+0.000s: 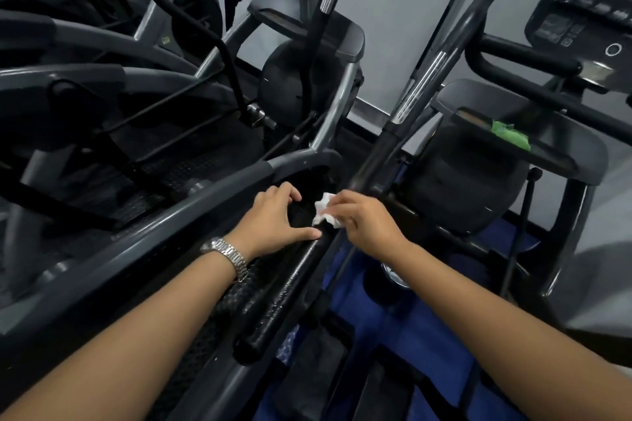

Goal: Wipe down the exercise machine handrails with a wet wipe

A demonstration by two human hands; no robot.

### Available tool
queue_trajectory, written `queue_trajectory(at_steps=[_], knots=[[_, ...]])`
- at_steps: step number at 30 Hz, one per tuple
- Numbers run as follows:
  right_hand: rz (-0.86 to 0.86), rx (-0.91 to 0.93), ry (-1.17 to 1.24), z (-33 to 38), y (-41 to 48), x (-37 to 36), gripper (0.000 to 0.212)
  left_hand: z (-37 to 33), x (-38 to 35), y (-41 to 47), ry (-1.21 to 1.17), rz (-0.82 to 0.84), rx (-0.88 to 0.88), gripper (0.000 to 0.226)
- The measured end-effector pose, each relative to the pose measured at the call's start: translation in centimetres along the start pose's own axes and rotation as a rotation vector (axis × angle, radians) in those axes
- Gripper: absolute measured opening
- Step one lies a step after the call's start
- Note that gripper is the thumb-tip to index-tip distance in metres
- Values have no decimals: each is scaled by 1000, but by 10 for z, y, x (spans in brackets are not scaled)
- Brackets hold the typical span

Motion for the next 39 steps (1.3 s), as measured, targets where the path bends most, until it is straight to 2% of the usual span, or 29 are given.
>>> queue_trajectory(at_steps=[5,10,13,17,23,26,29,30,32,36,39], knots=[[-158,-114,-5,-15,-9,-3,32,1,-5,-4,-10,-30,-45,63],[-113,-123,89,13,-16,-14,35,4,-6,-5,-34,-48,-52,63],[-182,-160,149,14,-26,-9,25,6,-6,-5,-50,-61,-46,66],[-287,-246,92,5,-12,-8,7,9,-7,-3,-65,-48,-11,72],[-235,-258,172,15,-24,-11,6,11,-8,-6,-72,-62,-1,79],[-258,-291,154,4,-23,-5,7,15,-6,-5,-78,-22,-39,66],[-242,-264,165,13,-24,-11,11,22,1,0,-127,18,-102,31],[-240,-245,177,18,-29,-14,11,25,4,3,-146,21,-121,27],[-232,-200,179,26,-43,-16,11,27,8,10,-145,51,-170,35],[-223,-175,148,33,-51,-14,10,8,4,29,22,182,-362,58],[-135,-77,200,60,-50,-26,15,-10,-6,38,114,267,-462,70]])
Point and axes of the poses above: each hand's wrist, its own y-axis towards the middle knuckle, its own x-axis out of the back of the hand, z = x × y, the point moved 3 cm from there along y, towards the middle knuckle, and after that the axes turned 7 degrees about x, right-handed, at the moved point
